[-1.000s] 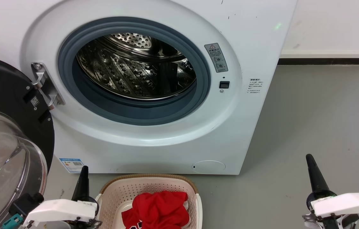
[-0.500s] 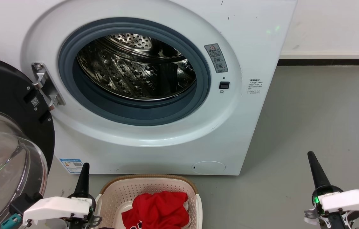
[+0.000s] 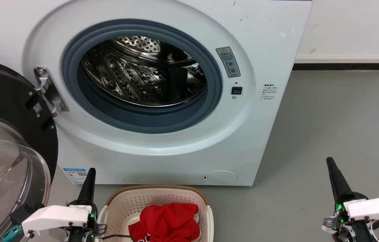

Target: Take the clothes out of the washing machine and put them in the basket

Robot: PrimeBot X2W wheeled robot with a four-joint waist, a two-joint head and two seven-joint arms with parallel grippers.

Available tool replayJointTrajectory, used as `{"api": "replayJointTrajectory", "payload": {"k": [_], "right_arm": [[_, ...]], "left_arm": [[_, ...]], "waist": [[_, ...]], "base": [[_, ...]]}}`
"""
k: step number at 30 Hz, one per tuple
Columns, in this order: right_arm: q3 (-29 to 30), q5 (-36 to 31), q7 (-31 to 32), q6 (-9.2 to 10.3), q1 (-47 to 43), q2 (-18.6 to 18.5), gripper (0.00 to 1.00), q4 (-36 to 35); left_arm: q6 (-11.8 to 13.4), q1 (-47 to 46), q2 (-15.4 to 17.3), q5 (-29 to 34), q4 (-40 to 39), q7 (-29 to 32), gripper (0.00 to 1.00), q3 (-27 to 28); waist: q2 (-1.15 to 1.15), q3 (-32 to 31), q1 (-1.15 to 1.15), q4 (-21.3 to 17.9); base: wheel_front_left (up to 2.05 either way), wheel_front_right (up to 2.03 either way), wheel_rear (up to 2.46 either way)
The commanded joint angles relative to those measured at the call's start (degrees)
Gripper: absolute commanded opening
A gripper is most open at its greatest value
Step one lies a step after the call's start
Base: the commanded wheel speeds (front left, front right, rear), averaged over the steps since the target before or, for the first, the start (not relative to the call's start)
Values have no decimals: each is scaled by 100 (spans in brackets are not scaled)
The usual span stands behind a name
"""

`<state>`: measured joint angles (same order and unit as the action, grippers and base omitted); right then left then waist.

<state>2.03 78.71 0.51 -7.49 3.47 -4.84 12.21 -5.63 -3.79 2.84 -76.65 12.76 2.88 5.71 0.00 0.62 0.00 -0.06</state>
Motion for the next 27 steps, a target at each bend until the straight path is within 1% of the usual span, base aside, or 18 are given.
{"api": "replayJointTrajectory", "payload": {"k": [1,27], "right_arm": [[30,164,47,-1,114,-13,0,10],[186,1301,360,0,270,23,0,147]], "left_arm": [[-50,-113,6,-152,-4,40,0,17],[-172,-256,5,-1310,112,316,0,84]], "waist": [[0,-2,0,0],[0,-35,0,5]], "base": [[0,0,0],[0,0,0]]}}
